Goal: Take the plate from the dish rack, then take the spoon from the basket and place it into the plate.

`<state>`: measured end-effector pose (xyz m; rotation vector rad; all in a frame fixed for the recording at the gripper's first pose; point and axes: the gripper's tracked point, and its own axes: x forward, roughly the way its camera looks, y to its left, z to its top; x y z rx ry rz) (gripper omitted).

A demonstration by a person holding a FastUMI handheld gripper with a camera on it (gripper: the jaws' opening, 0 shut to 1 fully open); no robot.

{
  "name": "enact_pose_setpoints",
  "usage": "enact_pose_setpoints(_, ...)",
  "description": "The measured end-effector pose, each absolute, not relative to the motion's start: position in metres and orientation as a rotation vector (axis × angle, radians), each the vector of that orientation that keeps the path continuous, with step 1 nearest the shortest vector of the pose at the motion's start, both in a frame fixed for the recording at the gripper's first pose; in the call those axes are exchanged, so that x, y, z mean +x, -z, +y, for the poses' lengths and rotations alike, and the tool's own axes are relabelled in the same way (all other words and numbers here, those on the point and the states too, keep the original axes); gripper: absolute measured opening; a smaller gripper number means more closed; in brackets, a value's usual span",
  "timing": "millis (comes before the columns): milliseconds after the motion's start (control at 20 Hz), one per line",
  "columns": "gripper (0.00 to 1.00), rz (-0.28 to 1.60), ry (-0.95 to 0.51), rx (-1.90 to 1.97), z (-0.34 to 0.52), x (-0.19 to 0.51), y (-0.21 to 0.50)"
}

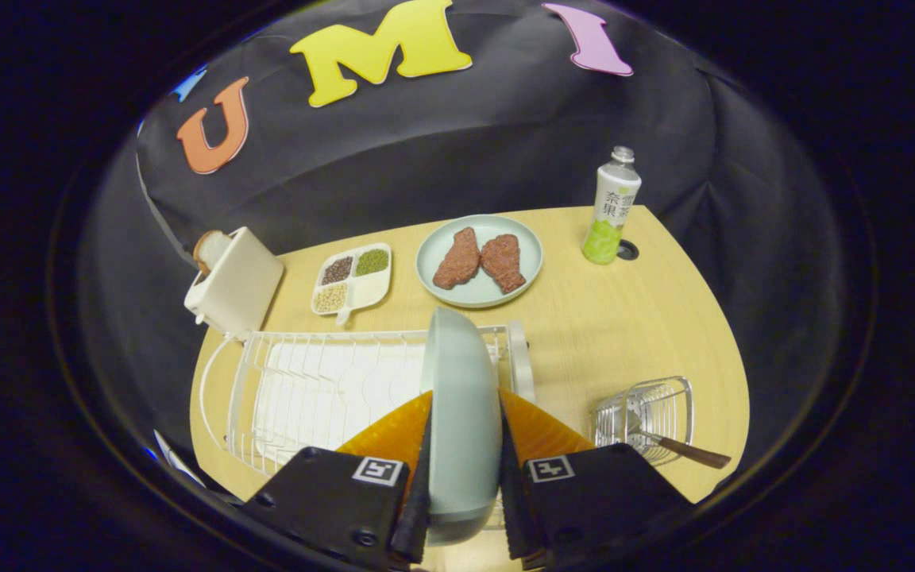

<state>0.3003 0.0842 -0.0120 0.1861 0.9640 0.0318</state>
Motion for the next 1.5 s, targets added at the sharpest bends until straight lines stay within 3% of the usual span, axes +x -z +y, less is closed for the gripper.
enact_pose_setpoints(550,0.39,0.883,0.125,-0.050,0.077,0.290,-0.038)
enact_pose_setpoints(750,0.31,0.850,0.001,-0.002,0.102,0.263,-0.056)
enact_pose_setpoints(1000,0.30,0.823,-0.149,0.131,0.108,0.202,-0.047)
enact_pose_setpoints(1500,0.30,0.884,-0.264,0.472,0.099,0.077,0.063)
